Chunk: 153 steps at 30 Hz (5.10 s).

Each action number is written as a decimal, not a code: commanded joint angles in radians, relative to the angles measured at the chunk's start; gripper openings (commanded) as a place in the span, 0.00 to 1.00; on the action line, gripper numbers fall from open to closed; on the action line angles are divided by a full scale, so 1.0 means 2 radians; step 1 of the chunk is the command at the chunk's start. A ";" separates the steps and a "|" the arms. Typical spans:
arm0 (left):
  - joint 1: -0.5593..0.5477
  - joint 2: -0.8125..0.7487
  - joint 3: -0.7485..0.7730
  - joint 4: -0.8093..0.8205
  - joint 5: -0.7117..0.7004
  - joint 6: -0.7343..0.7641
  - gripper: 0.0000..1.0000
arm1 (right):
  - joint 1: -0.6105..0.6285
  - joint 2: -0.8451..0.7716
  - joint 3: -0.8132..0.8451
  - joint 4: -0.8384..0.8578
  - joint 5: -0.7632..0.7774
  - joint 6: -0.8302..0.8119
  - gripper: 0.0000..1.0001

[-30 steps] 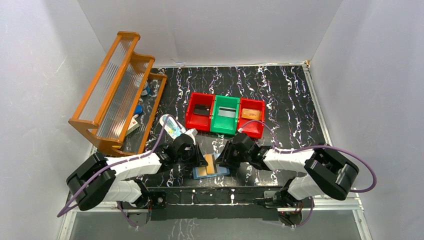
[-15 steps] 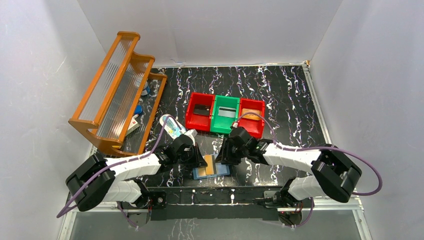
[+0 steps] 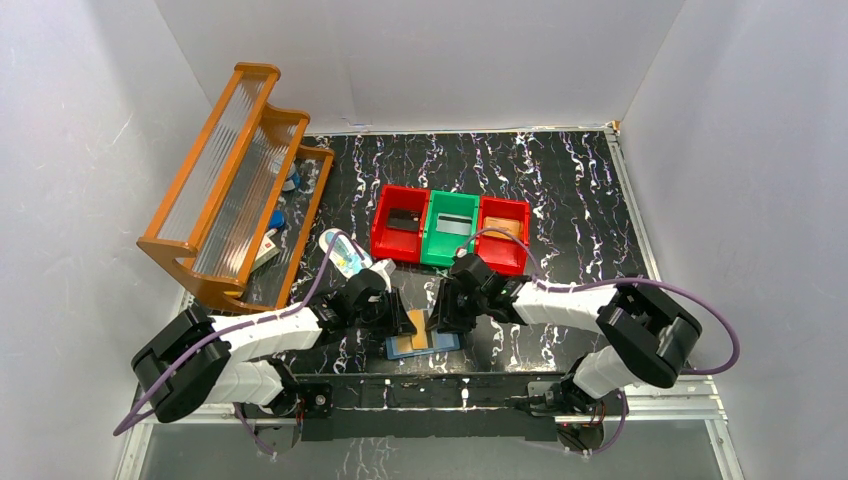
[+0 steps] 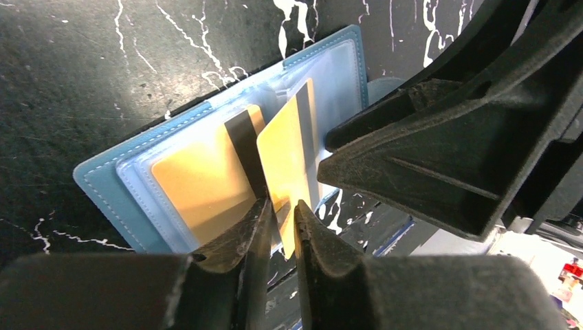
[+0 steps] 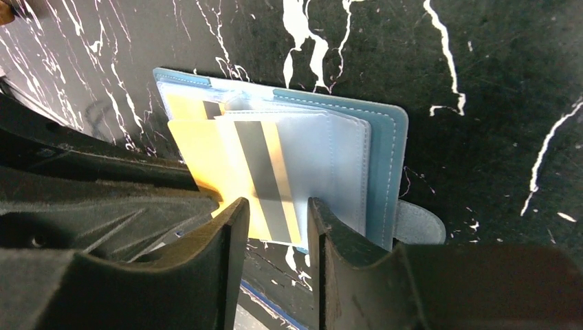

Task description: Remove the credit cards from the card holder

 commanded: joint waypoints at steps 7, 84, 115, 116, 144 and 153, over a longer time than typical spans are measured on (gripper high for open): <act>-0.002 0.010 -0.002 0.054 0.042 -0.012 0.20 | -0.002 -0.020 -0.056 0.003 0.036 0.034 0.41; -0.002 -0.251 0.003 -0.108 -0.041 0.050 0.00 | -0.002 -0.221 -0.131 0.170 0.058 0.019 0.75; 0.081 -0.188 -0.062 0.192 0.226 -0.047 0.00 | -0.070 -0.161 -0.200 0.521 -0.179 0.085 0.44; 0.081 -0.188 -0.065 0.198 0.226 -0.051 0.00 | -0.070 -0.159 -0.199 0.521 -0.181 0.085 0.41; 0.083 -0.232 -0.024 0.017 0.158 0.043 0.82 | -0.076 -0.257 -0.224 0.441 -0.146 0.045 0.00; 0.083 -0.264 0.110 -0.258 -0.037 0.180 0.92 | -0.077 -0.310 -0.174 0.265 -0.087 -0.032 0.00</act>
